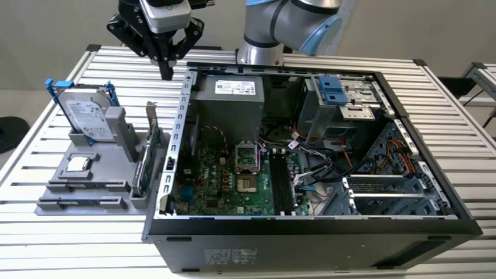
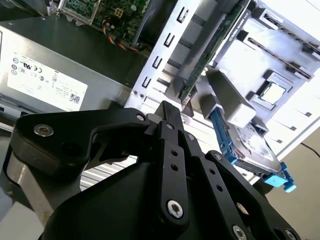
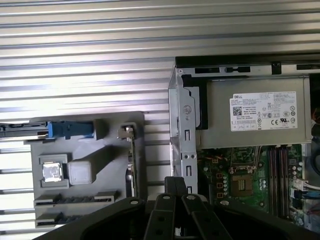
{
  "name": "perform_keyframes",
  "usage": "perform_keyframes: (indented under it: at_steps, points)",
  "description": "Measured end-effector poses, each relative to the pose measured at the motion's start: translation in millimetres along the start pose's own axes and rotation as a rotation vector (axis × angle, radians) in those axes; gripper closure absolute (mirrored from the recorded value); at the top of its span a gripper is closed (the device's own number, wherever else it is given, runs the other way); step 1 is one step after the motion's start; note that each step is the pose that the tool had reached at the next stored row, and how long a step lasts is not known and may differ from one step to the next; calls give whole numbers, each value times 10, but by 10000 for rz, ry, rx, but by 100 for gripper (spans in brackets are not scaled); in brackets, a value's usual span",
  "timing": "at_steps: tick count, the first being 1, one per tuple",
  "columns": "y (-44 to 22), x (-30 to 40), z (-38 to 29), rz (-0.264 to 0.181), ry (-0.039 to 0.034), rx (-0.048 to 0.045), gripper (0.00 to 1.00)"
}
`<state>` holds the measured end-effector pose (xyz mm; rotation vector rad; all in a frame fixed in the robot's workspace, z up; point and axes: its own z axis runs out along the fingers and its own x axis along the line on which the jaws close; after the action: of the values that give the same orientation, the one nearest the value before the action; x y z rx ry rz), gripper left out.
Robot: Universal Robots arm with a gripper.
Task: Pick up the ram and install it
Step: 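Reach for the ram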
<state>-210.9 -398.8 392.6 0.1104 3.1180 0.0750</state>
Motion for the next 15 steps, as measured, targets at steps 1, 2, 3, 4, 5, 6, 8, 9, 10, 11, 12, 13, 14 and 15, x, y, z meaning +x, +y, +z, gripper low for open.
perform_keyframes:
  at_steps: [1,2,3,4,5,6,8,9,10,11,12,13,14,15]
  points:
    - [-1,8,0,0,0,-1,100]
    - [-1,16,0,0,0,0,100]
    - [-2,23,-1,0,0,0,100]
    - [-2,31,-1,0,0,0,100]
    - [-3,38,-1,0,0,0,100]
    - [-3,46,-1,0,0,0,100]
    - [-4,61,-1,1,0,0,100]
    - [-5,69,-2,0,1,0,100]
    - [-5,76,-2,0,1,1,100]
    - [-6,84,-2,0,0,0,100]
    - [-6,92,-2,0,0,0,100]
    - [-7,100,-2,0,0,0,100]
    - [-8,107,-3,0,0,0,100]
    - [-8,115,-3,1,0,0,100]
